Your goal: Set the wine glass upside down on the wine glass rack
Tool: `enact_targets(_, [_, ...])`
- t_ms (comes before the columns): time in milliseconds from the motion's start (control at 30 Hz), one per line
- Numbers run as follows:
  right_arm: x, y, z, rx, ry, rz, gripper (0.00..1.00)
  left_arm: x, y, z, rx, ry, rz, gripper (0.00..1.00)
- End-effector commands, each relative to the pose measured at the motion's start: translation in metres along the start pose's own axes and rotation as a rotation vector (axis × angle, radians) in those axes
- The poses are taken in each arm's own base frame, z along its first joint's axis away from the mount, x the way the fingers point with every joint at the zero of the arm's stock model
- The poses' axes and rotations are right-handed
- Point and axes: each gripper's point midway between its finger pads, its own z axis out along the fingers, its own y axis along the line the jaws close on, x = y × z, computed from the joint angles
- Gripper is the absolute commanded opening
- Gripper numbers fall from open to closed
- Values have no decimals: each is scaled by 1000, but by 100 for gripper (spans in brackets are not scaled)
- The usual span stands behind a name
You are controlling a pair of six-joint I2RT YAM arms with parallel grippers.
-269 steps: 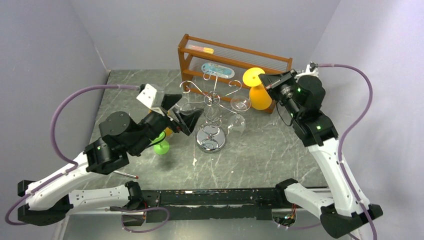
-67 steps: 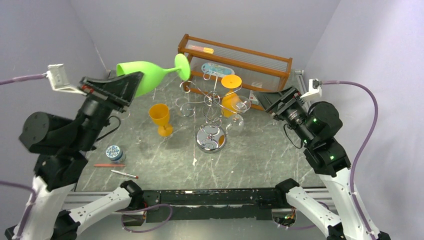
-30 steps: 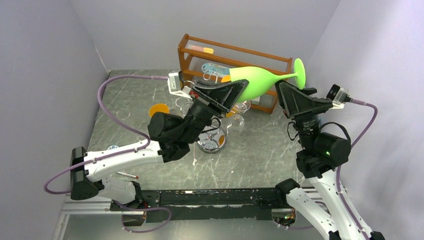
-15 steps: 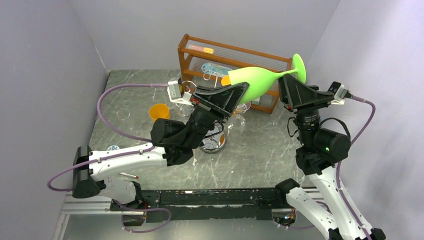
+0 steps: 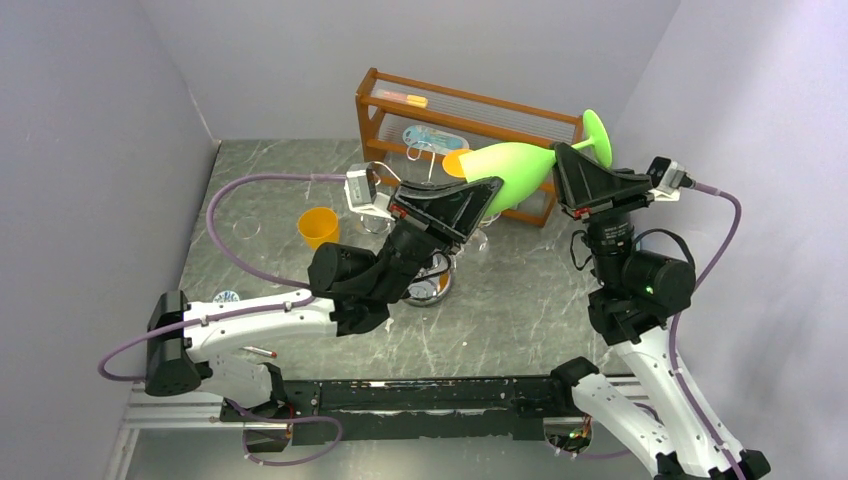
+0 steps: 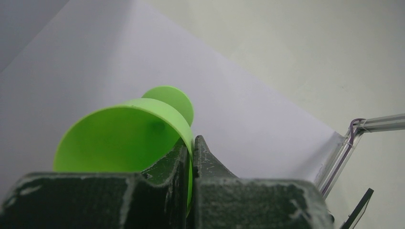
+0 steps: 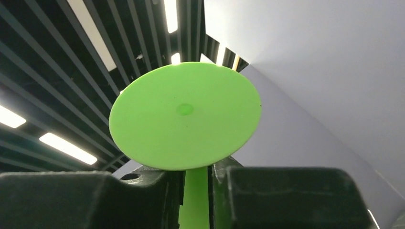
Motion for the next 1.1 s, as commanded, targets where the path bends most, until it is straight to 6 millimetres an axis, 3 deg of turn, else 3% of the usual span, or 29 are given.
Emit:
enact_targets(0, [-6, 14, 3, -39, -18, -7, 12, -27, -22, -8, 61, -76, -70, 9])
enact_targets(100, [-7, 15, 1, -38, -22, -36, 0, -24, -20, -14, 56, -53, -74, 24])
enact_targets(200, [-10, 15, -2, -17, -33, -73, 0, -18, -12, -23, 17, 6, -23, 48])
enact_targets(367, [-12, 19, -9, 30, -13, -162, 0, -6, 25, -61, -164, 170, 79, 80])
enact_targets(500, [-8, 22, -15, 79, 56, -263, 0, -5, 39, -93, -288, 332, 144, 88])
enact_targets(600, [7, 19, -24, 115, 187, -362, 0, -16, 37, -111, -332, 426, 196, 93])
enact_targets(733, [25, 7, -47, 120, 311, -432, 0, -34, 31, -129, -377, 530, 265, 93])
enact_targets(933, [60, -9, -78, 42, 570, -601, 0, -50, 6, -133, -347, 569, 214, 95])
enact_targets(1067, [70, -16, -99, -41, 667, -729, 0, -57, 14, -134, -424, 550, 198, 96])
